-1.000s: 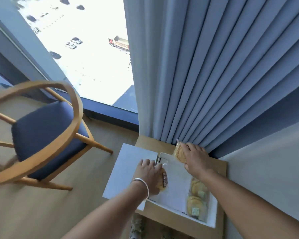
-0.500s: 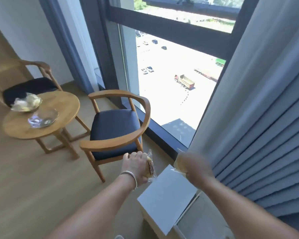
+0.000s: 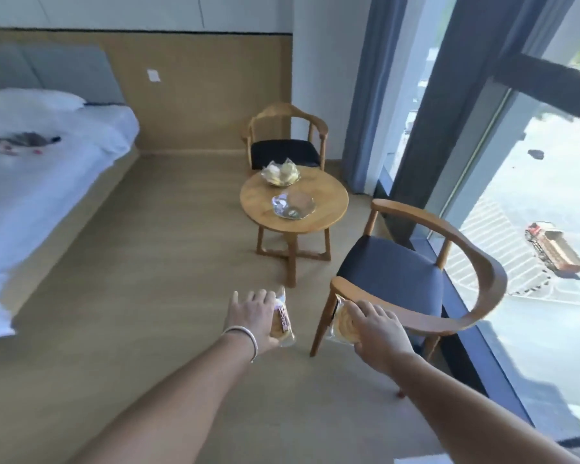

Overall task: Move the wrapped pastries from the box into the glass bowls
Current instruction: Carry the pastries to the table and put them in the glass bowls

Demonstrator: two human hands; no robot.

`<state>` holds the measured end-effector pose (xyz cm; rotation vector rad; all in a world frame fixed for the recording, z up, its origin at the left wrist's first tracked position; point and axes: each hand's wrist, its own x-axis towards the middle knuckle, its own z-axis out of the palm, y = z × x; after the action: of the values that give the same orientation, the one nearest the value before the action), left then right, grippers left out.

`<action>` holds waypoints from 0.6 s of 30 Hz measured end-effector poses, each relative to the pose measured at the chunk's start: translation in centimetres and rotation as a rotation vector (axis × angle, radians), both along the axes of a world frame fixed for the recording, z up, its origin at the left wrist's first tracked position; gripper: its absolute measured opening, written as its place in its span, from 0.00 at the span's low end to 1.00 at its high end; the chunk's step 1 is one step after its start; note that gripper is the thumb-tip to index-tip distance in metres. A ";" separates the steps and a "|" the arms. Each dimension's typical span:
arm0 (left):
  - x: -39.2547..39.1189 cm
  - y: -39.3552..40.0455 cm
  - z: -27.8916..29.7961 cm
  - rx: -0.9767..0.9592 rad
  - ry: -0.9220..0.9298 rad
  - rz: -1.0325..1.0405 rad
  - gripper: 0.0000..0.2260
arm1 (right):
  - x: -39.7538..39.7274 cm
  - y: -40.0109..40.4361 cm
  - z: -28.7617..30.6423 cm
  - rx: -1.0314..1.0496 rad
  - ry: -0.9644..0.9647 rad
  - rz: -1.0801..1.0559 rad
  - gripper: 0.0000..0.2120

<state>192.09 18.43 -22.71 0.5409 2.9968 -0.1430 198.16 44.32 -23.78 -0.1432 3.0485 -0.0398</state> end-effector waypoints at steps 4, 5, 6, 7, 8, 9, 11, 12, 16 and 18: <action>-3.0 -6.8 0.2 -0.003 0.024 0.129 0.38 | -6.1 -6.2 0.0 -0.022 -0.001 0.153 0.39; -3.6 -8.2 0.2 -0.003 0.025 0.157 0.38 | -7.4 -7.4 0.0 -0.024 -0.001 0.178 0.39; -4.2 -9.4 0.2 -0.009 0.026 0.180 0.39 | -8.6 -8.5 0.0 -0.025 0.002 0.202 0.39; -4.8 -10.6 0.3 -0.020 0.029 0.197 0.38 | -9.8 -9.4 0.1 -0.023 0.009 0.224 0.39; -5.3 -11.5 0.3 -0.032 0.032 0.211 0.37 | -10.9 -10.2 0.2 -0.022 0.015 0.243 0.39; -5.7 -12.3 0.3 -0.039 0.036 0.225 0.36 | -11.9 -11.0 0.3 -0.020 0.018 0.260 0.40; -6.6 -13.5 0.4 -0.041 0.037 0.252 0.33 | -13.7 -12.3 0.6 -0.011 0.025 0.292 0.40; -7.0 -14.0 0.4 -0.040 0.037 0.263 0.33 | -14.5 -12.8 0.6 -0.011 0.029 0.305 0.40; -8.9 -15.0 0.7 -0.037 0.026 0.289 0.31 | -17.4 -14.7 0.8 -0.022 0.024 0.355 0.39; -10.1 -15.4 0.6 -0.034 0.016 0.306 0.30 | -18.9 -15.5 0.7 -0.024 0.022 0.385 0.39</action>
<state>182.02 3.08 -22.11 0.0743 3.0389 -0.1745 179.29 28.77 -23.09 -0.7307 2.9832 -0.0472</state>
